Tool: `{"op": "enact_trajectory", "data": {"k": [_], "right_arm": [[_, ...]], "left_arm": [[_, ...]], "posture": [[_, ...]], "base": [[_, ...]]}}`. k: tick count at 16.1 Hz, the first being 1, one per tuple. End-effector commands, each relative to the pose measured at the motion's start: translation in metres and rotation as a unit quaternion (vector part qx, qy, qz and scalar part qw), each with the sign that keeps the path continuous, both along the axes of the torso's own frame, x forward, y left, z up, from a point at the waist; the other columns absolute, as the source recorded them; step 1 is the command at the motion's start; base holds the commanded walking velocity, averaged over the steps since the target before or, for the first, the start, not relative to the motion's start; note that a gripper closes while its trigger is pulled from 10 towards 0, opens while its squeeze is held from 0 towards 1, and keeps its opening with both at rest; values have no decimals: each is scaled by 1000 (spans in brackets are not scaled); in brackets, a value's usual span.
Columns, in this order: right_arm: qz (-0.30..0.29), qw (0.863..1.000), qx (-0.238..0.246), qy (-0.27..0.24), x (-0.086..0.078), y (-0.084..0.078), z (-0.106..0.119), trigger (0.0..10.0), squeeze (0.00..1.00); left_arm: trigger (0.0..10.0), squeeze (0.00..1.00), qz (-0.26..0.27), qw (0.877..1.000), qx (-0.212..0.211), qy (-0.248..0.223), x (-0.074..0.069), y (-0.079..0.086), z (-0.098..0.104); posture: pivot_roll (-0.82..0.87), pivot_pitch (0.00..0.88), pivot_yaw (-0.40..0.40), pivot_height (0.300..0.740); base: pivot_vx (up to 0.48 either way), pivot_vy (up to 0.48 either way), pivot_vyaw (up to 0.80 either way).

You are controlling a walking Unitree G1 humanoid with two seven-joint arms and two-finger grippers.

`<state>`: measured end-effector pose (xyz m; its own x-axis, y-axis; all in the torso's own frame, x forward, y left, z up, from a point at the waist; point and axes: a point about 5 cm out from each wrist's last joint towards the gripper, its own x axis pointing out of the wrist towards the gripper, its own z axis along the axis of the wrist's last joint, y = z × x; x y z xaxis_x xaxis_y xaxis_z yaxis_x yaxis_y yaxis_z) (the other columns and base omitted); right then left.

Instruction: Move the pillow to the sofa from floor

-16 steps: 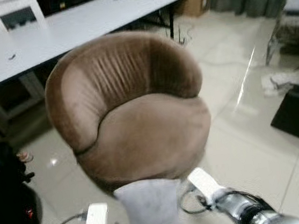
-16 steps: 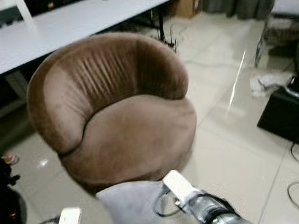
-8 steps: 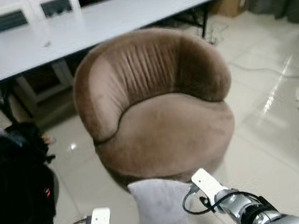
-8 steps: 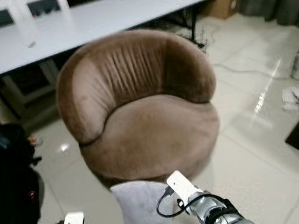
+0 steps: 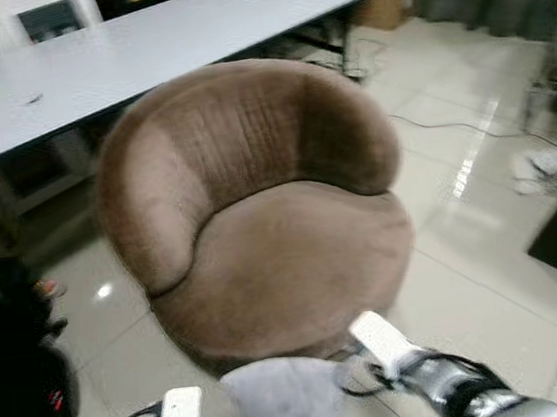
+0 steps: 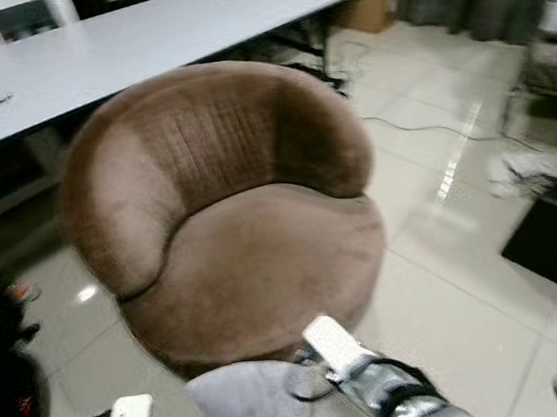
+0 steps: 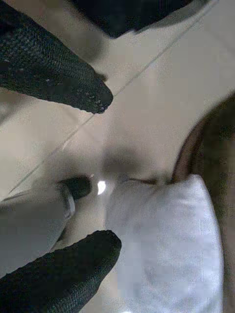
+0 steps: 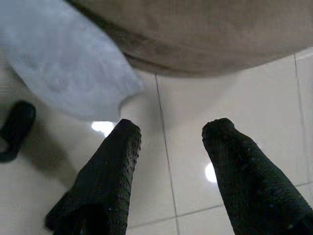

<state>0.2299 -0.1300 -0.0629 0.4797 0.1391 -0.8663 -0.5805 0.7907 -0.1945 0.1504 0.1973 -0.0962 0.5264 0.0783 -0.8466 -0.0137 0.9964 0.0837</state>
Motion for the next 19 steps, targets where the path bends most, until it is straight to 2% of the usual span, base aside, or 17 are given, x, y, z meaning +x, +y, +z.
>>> {"op": "enact_trajectory", "data": {"k": [1,16,19], "right_arm": [[-11,1000,-19,11,-5,-17,-3,10000,0],[-20,1000,-7,19,-9,-18,-6,10000,0],[-12,1000,-4,22,-9,-18,-5,10000,0]], "left_arm": [[10000,0,-3,1000,-13,-9,5,-10,1],[10000,0,-24,1000,-1,1,2,-12,-1],[10000,0,-25,1000,1,1,3,-12,-1]], "posture": [[-71,0,22,736],[-73,0,21,736],[-75,0,22,716]], "base": [[450,0,0],[0,0,0],[0,0,0]]}}
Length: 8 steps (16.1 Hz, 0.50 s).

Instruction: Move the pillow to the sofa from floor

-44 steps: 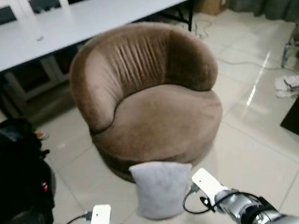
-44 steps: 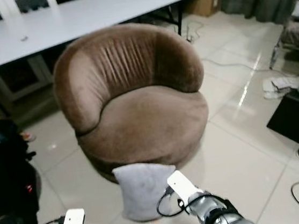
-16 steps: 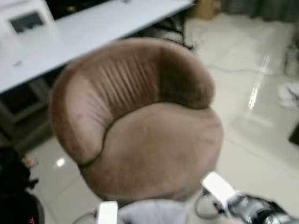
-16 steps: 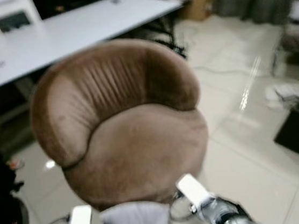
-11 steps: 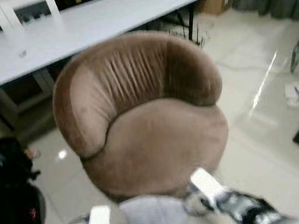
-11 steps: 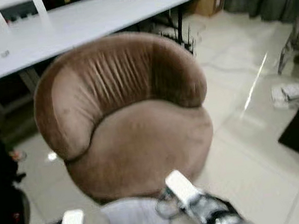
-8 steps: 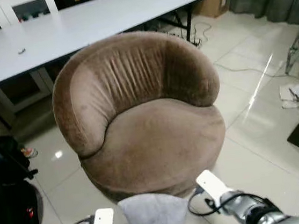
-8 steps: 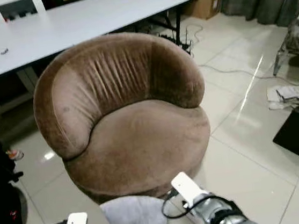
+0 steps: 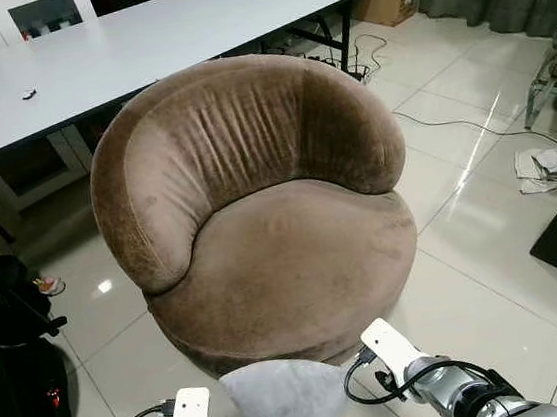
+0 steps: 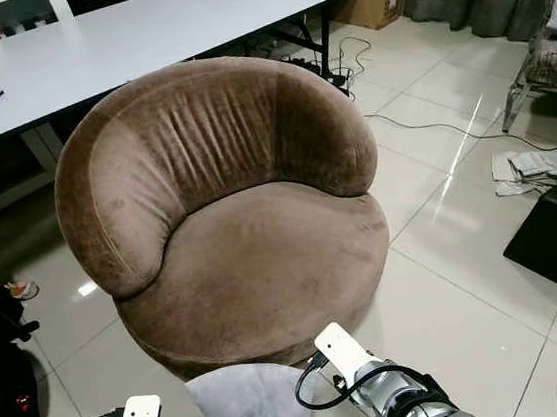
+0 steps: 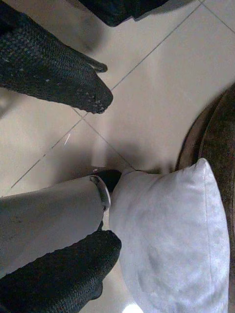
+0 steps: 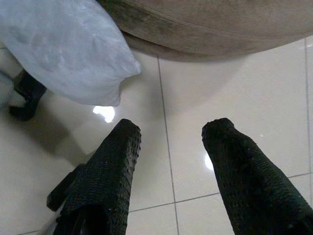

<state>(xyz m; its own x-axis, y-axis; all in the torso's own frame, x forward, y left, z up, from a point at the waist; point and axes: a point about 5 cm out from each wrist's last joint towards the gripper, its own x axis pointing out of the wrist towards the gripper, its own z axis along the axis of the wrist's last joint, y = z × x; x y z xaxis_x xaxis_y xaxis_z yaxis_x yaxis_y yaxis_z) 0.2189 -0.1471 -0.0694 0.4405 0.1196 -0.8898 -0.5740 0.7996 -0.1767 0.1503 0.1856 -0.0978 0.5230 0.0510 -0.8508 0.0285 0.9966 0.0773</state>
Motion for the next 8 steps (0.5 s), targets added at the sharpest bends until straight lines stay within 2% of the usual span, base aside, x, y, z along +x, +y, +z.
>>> {"op": "enact_trajectory", "data": {"k": [1,8], "right_arm": [[-3,1000,0,-3,3,-1,2,10000,0],[3,1000,-4,-5,6,-3,4,10000,0]], "left_arm": [[10000,0,-5,1000,4,-3,3,-1,1],[10000,0,-3,1000,4,-4,6,-2,2]], "posture": [[-75,0,23,706],[-70,0,19,626]], "base": [[0,0,0],[0,0,0]]}}
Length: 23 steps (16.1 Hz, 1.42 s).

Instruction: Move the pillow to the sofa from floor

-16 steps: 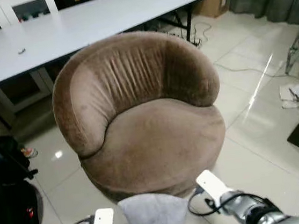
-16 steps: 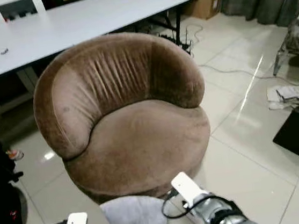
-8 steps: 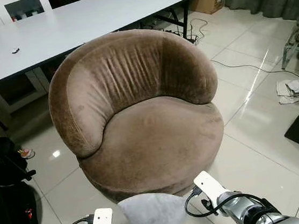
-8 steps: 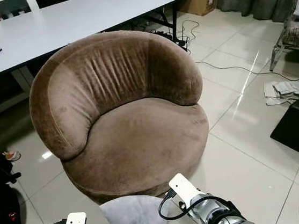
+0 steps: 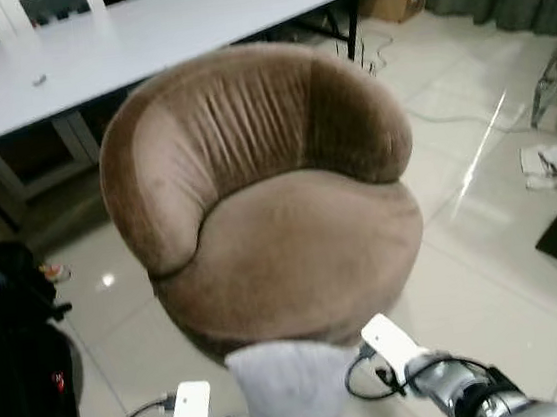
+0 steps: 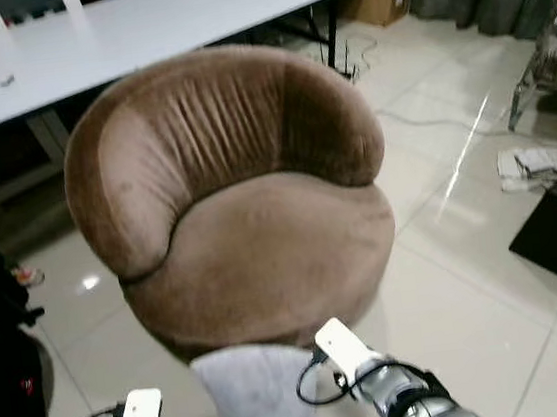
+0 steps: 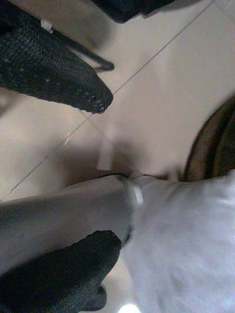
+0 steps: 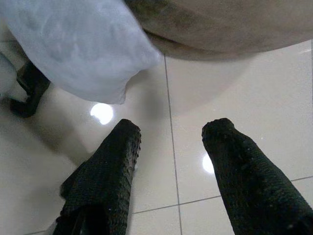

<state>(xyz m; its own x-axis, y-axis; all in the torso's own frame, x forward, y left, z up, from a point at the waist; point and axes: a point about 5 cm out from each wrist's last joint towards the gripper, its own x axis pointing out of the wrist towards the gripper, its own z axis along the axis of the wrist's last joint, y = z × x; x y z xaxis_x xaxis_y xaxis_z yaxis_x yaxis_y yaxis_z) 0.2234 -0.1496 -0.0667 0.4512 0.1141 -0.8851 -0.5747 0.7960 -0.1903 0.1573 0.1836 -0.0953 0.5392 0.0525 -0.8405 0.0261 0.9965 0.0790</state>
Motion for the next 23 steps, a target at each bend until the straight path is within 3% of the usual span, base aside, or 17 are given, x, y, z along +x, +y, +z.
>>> {"op": "enact_trajectory", "data": {"k": [1,5,7,11,12,13,14,18,19,23], "right_arm": [[2,1000,0,1,1,-1,1,10000,0],[3,1000,-2,0,2,-2,1,10000,0],[-13,998,19,-56,8,0,5,10000,0],[-118,984,83,-105,7,-2,6,10000,0],[-121,981,96,-120,6,-2,7,10000,0],[-118,980,101,-124,6,-1,7,10000,0],[-115,980,103,-124,5,-1,7,10000,0],[-114,978,114,-129,0,-2,5,10000,0],[-112,978,114,-131,-1,-3,5,10000,0],[-111,979,110,-133,-4,-5,4,10000,0]], "left_arm": [[10000,0,-3,1000,3,6,-1,-1,-1],[10000,0,3,1000,-6,3,0,-3,-1],[10000,0,-27,999,30,-29,5,-2,3],[10000,0,51,996,-3,-74,3,-2,5],[10000,0,63,974,-7,-217,77,6,51],[10000,0,71,957,-20,-279,98,8,72],[10000,0,78,947,-27,-311,104,9,85],[10000,0,99,923,-37,-370,98,12,111],[10000,0,109,914,-45,-389,90,15,128],[10000,0,105,912,-58,-393,69,8,148]], "posture": [[-70,0,19,616],[-71,0,16,576],[-71,0,16,576],[-62,0,19,576],[-55,0,19,576],[-55,0,19,576],[-48,0,17,576],[-39,0,7,576],[-34,0,3,576],[-29,0,-1,576]], "base": [[0,0,0],[0,0,0],[0,0,0],[0,0,0],[0,0,0],[0,0,0],[0,0,0],[0,0,0],[0,0,0],[0,0,0]]}}
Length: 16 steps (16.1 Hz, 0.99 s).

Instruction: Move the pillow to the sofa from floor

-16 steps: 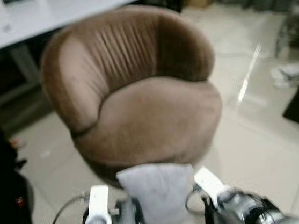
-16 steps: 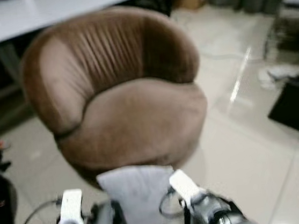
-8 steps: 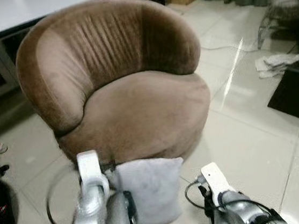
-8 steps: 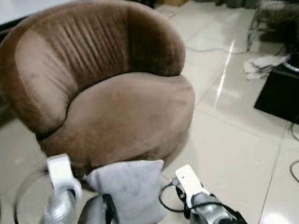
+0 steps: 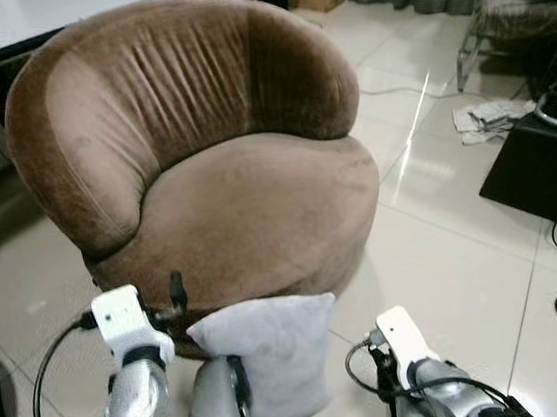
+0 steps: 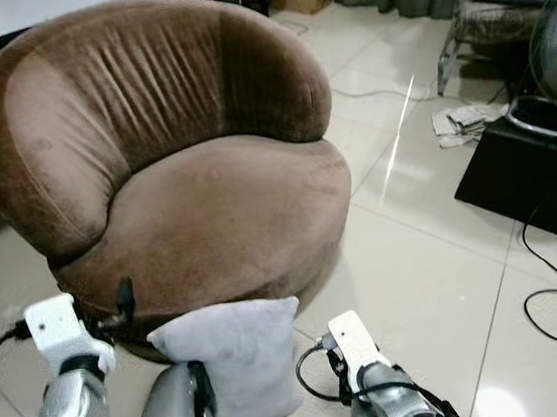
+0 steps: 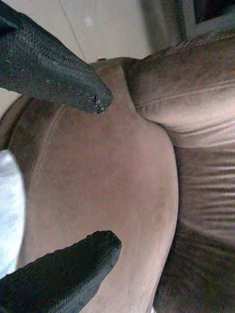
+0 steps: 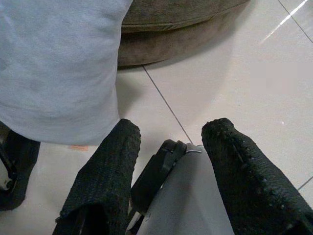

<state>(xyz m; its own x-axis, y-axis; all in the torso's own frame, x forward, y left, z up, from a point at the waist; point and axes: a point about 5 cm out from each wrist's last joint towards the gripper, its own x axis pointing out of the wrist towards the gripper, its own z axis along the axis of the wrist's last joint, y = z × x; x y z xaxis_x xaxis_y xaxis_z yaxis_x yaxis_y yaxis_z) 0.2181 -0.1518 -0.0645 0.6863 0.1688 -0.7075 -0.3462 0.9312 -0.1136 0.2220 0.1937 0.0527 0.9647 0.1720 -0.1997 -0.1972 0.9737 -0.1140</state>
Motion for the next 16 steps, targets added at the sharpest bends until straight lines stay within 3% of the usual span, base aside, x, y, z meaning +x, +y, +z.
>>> {"op": "enact_trajectory", "data": {"k": [1,7,16], "right_arm": [[-2,1000,-3,-8,1,-3,1,10000,0],[10,1000,6,-7,1,-3,2,10000,0],[21,1000,13,-9,5,-2,4,10000,0]], "left_arm": [[10000,0,-14,1000,-9,3,-1,-8,4],[10000,0,-26,999,-16,38,-16,-19,8],[10000,0,-52,998,7,42,-3,-25,12]], "posture": [[-27,0,-5,576],[-33,0,-19,576],[-35,0,-15,576]], "base": [[0,0,0],[0,0,0],[0,0,0]]}}
